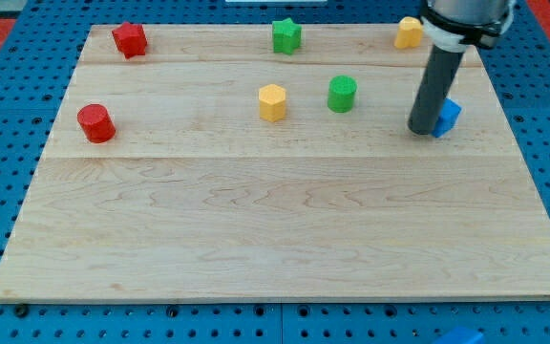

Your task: Slide the green circle to the yellow hexagon

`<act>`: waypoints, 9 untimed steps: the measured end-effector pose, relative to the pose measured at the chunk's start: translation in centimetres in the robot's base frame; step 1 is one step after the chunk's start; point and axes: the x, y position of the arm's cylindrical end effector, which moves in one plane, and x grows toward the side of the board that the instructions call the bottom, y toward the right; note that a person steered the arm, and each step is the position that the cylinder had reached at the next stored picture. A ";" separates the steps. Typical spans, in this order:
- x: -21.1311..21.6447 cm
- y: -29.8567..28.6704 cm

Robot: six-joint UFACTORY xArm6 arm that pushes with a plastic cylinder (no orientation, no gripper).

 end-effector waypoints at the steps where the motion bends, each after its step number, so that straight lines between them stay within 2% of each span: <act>1: 0.0 1.7; 2: 0.0 0.9; 3: 0.0 -3.9; 4: -0.2 -5.9; 5: -1.1 -6.8; 7: -7.1 -6.8; 9: -7.3 -14.2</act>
